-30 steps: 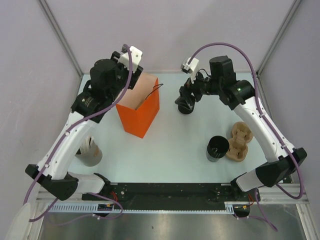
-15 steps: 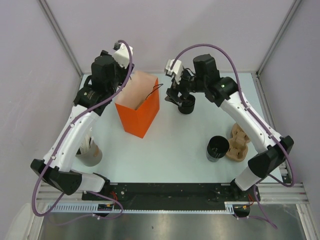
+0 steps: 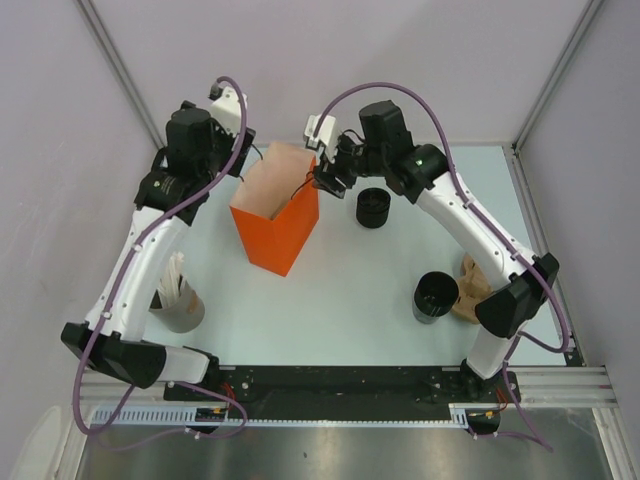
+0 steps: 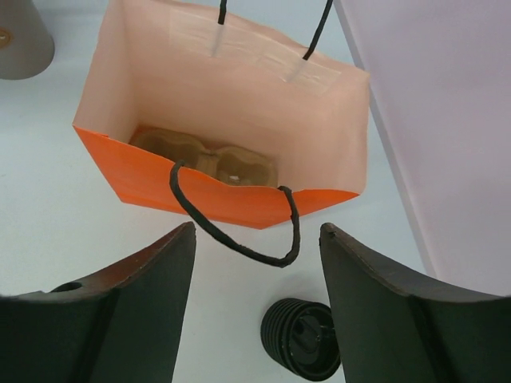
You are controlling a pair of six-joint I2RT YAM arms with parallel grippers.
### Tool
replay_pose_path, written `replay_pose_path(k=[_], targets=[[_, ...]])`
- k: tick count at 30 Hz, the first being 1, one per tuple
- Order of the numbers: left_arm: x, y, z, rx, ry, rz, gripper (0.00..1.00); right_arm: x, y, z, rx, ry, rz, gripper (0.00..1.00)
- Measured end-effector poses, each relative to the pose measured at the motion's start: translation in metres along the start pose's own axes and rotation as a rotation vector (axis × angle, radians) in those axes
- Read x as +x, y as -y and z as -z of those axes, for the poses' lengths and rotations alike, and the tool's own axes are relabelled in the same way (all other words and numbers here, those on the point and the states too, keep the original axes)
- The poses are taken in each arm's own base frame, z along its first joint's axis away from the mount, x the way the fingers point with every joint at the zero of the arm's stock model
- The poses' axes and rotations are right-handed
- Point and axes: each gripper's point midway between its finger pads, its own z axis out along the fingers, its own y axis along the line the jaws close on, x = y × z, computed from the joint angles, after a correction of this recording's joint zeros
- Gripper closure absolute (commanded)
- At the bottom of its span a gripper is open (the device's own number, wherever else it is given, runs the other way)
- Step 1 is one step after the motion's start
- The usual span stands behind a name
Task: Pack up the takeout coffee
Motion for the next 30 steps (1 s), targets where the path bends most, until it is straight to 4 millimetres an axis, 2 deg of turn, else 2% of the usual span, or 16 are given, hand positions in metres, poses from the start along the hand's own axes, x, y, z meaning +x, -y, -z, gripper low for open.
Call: replay_pose_path(k=[2, 5, 12, 15, 18, 20, 23, 24, 25, 26, 27, 29, 30], targets=[[0.004, -0.001, -0.001, 0.013, -0.009, 0.007, 0.08, -0.002, 0.001, -0.002, -0.001, 0.003, 0.007, 0.46], [0.008, -0.001, -0.005, 0.04, -0.017, 0.014, 0.09, -0.002, 0.002, -0.005, -0.003, 0.004, 0.017, 0.51], [0.019, 0.004, -0.021, 0.079, -0.047, 0.022, 0.11, -0.003, 0.0, -0.013, -0.023, 0.002, 0.025, 0.52], [0.025, 0.003, -0.028, 0.084, -0.063, 0.025, 0.15, -0.004, -0.001, -0.015, -0.031, 0.003, 0.031, 0.57], [0.031, 0.001, -0.036, 0.093, -0.076, 0.033, 0.26, -0.005, -0.003, -0.015, -0.042, 0.005, 0.034, 0.63], [0.034, 0.001, -0.04, 0.103, -0.078, 0.038, 0.3, -0.005, -0.004, -0.015, -0.049, 0.006, 0.036, 0.71], [0.033, 0.001, -0.043, 0.117, -0.068, 0.044, 0.45, -0.005, -0.006, -0.015, -0.058, 0.007, 0.039, 0.81], [0.031, 0.002, -0.044, 0.124, -0.061, 0.046, 0.56, -0.005, -0.006, -0.014, -0.062, 0.007, 0.041, 0.85], [0.03, 0.004, -0.044, 0.133, -0.053, 0.047, 0.61, -0.005, -0.008, -0.014, -0.068, 0.006, 0.041, 0.93], [0.028, 0.005, -0.044, 0.139, -0.046, 0.052, 0.66, -0.005, -0.009, -0.014, -0.072, 0.006, 0.04, 0.96], [0.026, 0.007, -0.045, 0.148, -0.036, 0.055, 0.77, -0.005, -0.01, -0.013, -0.079, 0.006, 0.037, 1.0], [0.023, 0.009, -0.045, 0.162, -0.023, 0.055, 0.87, -0.004, -0.012, -0.013, -0.089, 0.003, 0.038, 1.0], [0.022, 0.01, -0.045, 0.167, -0.019, 0.061, 0.97, -0.004, -0.014, -0.012, -0.093, 0.001, 0.037, 1.0]])
